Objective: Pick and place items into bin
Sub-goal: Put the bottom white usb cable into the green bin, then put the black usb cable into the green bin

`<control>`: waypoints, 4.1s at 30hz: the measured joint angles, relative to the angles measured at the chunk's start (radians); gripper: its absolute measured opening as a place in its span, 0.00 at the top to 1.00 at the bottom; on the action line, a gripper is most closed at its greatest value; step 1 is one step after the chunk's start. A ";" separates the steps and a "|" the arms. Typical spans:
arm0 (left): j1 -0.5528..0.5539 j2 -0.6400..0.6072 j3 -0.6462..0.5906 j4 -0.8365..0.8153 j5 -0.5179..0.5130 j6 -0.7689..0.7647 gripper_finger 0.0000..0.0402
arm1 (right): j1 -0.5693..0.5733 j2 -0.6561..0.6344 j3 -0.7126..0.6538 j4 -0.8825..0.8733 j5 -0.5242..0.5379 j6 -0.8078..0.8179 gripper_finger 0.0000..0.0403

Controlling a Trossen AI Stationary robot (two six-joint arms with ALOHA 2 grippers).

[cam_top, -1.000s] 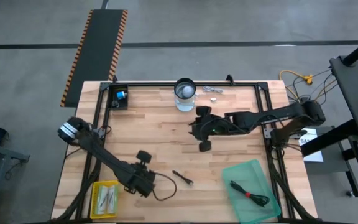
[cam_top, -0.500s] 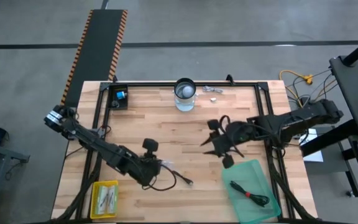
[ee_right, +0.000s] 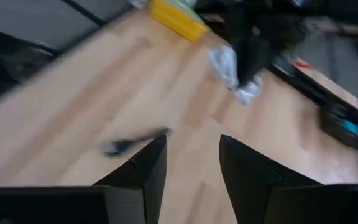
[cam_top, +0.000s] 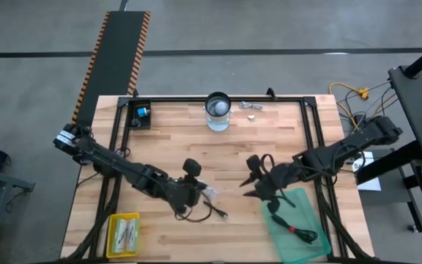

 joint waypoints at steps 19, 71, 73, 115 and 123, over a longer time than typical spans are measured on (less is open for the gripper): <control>0.095 0.016 0.000 0.136 0.030 0.088 0.99 | -0.040 0.126 0.001 0.236 0.160 -0.209 0.45; 0.139 -0.019 0.002 0.241 0.030 0.173 0.53 | -0.040 -0.064 0.003 -0.153 0.091 0.303 0.96; 0.139 -0.020 0.002 0.241 0.030 0.173 0.52 | -0.038 -0.098 0.003 -0.238 0.021 0.400 0.96; 0.140 -0.020 0.002 0.143 0.009 0.128 0.51 | 0.231 -0.145 0.003 -0.720 -0.390 1.208 0.64; 0.140 0.009 -0.004 0.060 0.451 0.019 0.51 | 0.230 -0.145 0.003 -0.713 -0.310 1.154 0.62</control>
